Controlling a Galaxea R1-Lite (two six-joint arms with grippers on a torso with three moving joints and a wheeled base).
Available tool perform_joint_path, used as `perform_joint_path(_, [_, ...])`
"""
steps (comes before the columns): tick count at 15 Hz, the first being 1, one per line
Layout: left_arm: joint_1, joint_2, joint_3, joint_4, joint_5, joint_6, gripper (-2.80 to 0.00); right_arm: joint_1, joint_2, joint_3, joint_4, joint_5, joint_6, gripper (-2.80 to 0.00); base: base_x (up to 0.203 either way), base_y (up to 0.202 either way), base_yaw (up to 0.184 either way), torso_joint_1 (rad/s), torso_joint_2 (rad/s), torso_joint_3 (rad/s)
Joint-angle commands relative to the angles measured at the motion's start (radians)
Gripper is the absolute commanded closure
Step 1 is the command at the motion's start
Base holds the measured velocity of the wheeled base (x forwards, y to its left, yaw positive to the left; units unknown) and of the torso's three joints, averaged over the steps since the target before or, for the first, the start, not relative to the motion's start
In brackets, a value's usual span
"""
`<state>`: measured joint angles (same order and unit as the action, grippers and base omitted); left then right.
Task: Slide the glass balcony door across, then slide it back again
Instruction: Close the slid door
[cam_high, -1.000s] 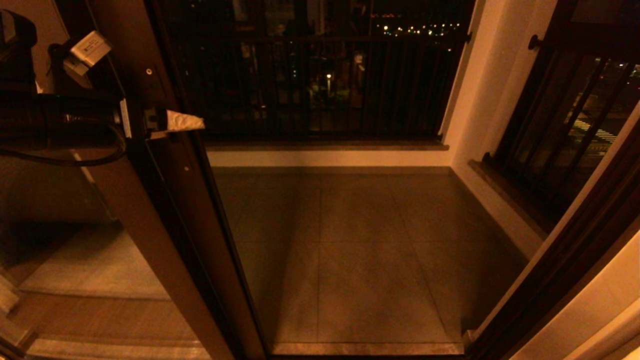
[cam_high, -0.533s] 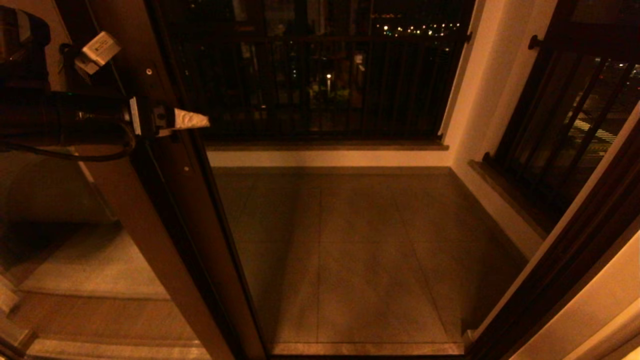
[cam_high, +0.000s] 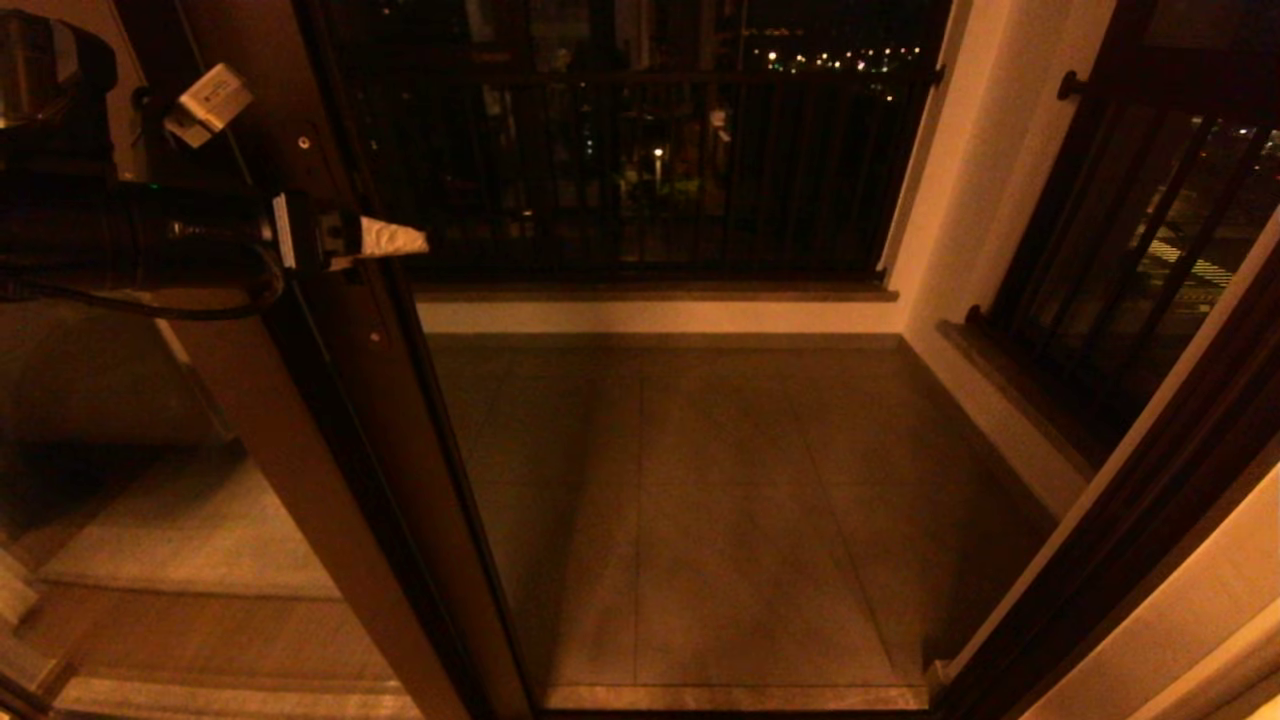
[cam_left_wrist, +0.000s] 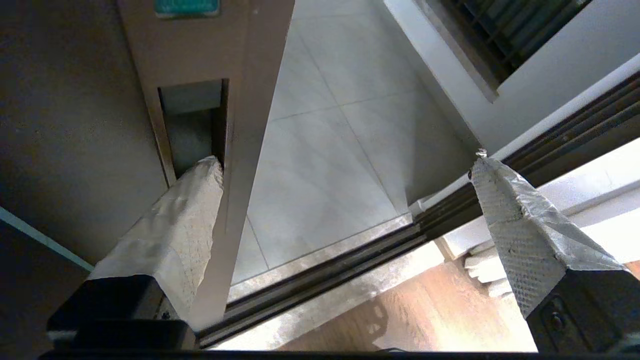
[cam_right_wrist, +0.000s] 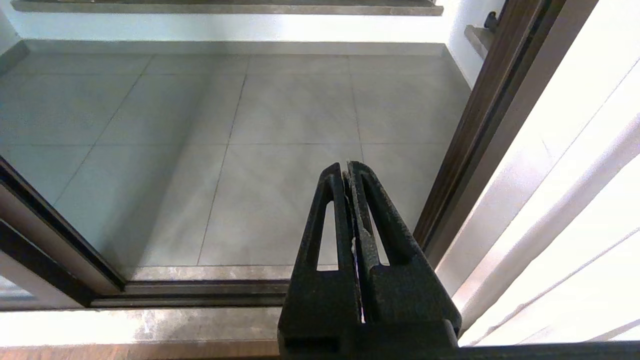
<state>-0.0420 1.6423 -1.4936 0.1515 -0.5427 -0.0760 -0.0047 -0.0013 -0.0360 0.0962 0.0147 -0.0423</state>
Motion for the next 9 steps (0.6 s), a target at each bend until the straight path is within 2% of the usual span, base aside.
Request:
perform_joint_path(1, [-0.014, 0.004, -0.002, 0.000, -0.003, -0.001, -2.80, 0.000, 0.001, 0.000, 0.000, 0.001, -0.001, 0.00, 0.000, 0.000, 0.000, 0.000, 0.00, 0.000])
perform_joint_path(9, [-0.078, 0.020, -0.016, 0.000, 0.032, -0.004, -2.80, 0.000, 0.001, -0.001, 0.000, 0.001, -0.001, 0.00, 0.000, 0.000, 0.000, 0.000, 0.00, 0.000])
